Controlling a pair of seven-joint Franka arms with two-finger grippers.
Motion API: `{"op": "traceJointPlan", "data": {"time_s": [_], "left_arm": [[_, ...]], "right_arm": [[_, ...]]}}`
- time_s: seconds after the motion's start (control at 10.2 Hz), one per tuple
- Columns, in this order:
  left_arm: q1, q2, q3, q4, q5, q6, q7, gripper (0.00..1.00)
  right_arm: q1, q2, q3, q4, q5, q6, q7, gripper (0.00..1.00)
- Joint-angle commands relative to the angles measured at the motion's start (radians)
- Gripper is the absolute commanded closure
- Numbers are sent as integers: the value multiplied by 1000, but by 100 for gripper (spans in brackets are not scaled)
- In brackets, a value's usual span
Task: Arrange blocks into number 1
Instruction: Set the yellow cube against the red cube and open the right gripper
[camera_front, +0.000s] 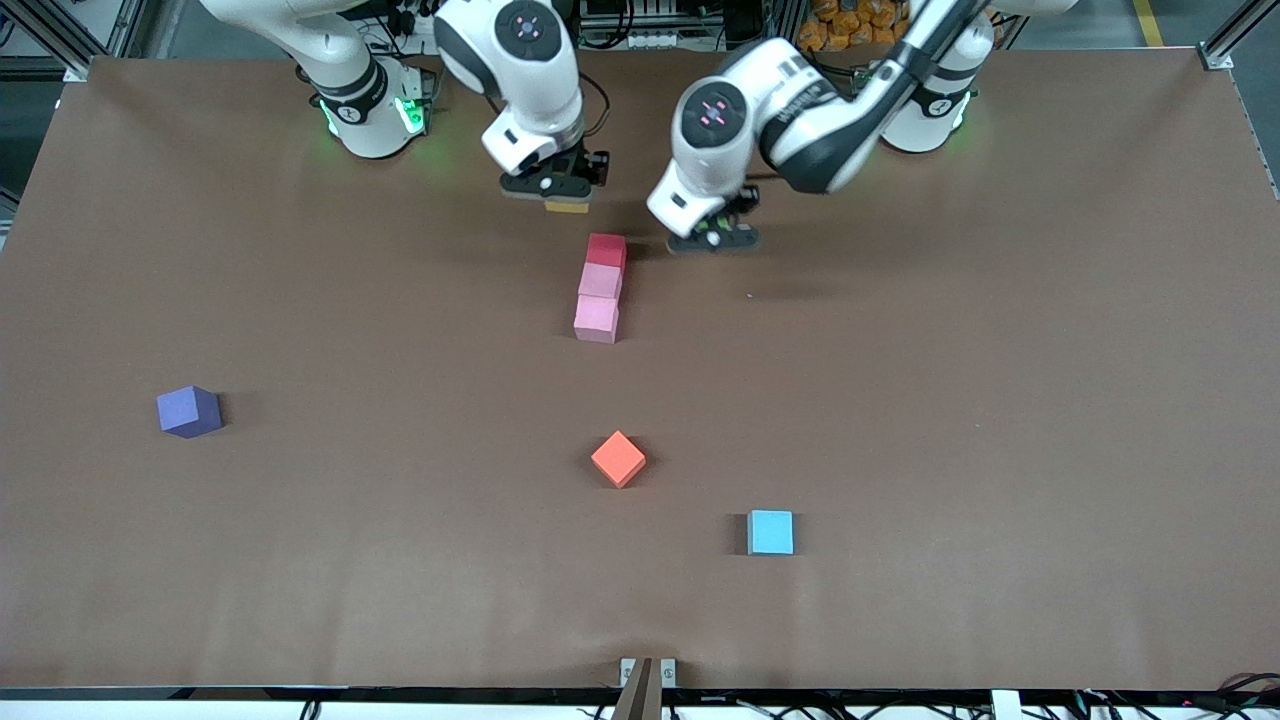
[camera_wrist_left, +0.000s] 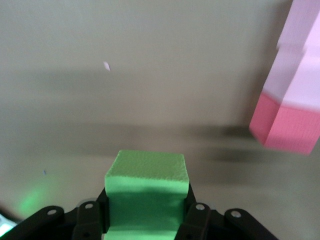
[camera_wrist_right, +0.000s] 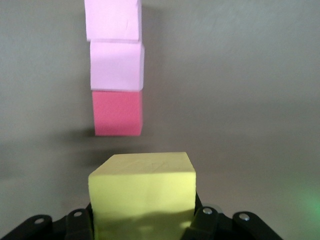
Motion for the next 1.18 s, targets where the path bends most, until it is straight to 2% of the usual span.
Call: {"op": "traceJointPlan", "data": {"time_s": [0.0,0.1,0.39,0.49,0.79,1.08], "left_arm": [[30,-10,-20,-12,-34,11,0,100],[57,-1,-14,12,-20,17,16,100],[165,101,-11,175,78,32,37,100],[176,141,8,215,121,32,37,100],[173,269,63,362,207,34,36,100],[165,374,84,463,283,38,28,100]], "right_arm": [[-6,5,48,-62,23,96,75,100],[5,23,49,-63,22,114,91,100],[22,85,55,-61,8,191,123,100],[33,118,55,-61,-30,214,143,100],[54,239,48,-46,-260,246,313,100],[100,352,-6,2,-420,272,439,100]]}}
